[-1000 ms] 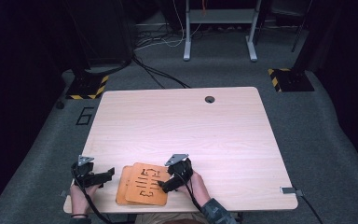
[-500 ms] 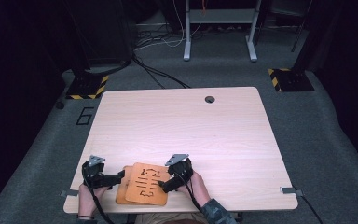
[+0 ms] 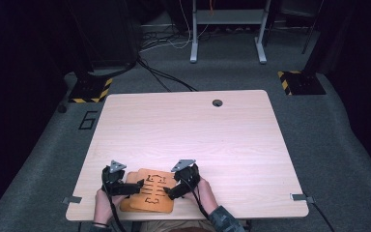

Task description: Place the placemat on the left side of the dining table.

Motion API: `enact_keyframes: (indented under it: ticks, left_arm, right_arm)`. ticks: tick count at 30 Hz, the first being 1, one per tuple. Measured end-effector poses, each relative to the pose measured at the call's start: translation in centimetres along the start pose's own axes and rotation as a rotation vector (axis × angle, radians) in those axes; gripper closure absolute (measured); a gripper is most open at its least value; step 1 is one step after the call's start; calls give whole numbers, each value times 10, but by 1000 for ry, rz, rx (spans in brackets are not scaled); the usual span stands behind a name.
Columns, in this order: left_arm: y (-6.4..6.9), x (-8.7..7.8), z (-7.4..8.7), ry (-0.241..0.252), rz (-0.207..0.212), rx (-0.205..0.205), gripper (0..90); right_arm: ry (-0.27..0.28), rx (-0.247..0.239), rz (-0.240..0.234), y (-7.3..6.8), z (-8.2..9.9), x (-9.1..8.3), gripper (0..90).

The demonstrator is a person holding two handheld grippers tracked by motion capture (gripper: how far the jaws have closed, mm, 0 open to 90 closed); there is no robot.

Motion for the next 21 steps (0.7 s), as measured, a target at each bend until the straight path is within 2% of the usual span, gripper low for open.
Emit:
enact_keyframes:
  ticks: [3, 4, 11, 12, 19, 20, 21]
  left_arm:
    - [5, 4, 0, 1, 12, 5, 14]
    - [9, 7, 0, -10, 28, 9, 14]
    - [21, 17, 0, -51, 58, 41, 43]
    - [23, 19, 0, -60, 74, 47, 46]
    - [29, 23, 0, -61, 94, 45, 65]
    - [30, 23, -1, -73, 97, 57, 65]
    - [32, 23, -1, -68, 110, 46, 68]
  right_arm:
    - [1, -3, 1, 0, 0, 0, 0]
    - [2, -7, 0, 0, 0, 0, 0]
    - [3, -7, 0, 1, 0, 0, 0]
    - [3, -7, 1, 1, 0, 0, 0]
    - [8, -11, 1, 1, 0, 0, 0]
    - [8, -11, 1, 1, 0, 0, 0]
    - [8, -11, 2, 1, 0, 0, 0]
Point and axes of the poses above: each handheld gripper's, and its own axes: x roughly forward along the jaws, z roughly out of its underside, y roughly to its right, the point moved 4 cm from there along x, roughly forward along the jaws, and after that the axes turned 7 degrees about z, right-handed, at the moved point
